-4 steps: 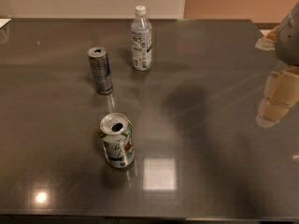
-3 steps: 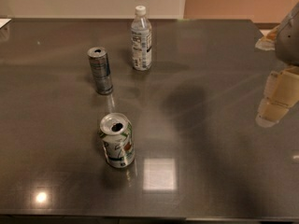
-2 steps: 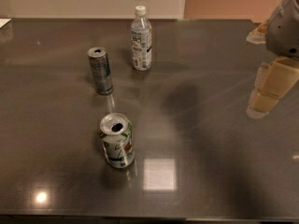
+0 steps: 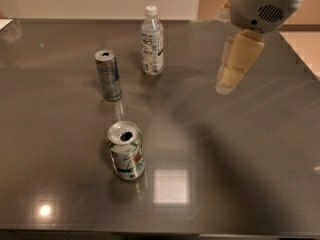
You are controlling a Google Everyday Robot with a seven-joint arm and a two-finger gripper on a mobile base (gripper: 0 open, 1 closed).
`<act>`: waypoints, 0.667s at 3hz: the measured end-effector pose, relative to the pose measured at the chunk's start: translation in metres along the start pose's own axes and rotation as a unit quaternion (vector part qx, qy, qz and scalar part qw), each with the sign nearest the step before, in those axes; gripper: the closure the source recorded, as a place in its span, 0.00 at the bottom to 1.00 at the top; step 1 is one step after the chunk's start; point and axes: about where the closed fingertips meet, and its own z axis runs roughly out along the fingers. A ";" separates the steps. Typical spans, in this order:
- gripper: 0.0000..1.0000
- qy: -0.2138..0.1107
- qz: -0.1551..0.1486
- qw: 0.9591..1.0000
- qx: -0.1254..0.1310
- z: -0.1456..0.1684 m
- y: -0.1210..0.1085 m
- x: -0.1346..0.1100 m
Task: Pick redbull can
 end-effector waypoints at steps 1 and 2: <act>0.00 -0.026 -0.021 0.999 -0.002 0.023 -0.025 -0.045; 0.00 -0.052 -0.027 0.998 -0.012 0.055 -0.044 -0.088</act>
Offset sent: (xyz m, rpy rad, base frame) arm 0.0954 0.1484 -0.0231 0.1353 0.0132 0.1167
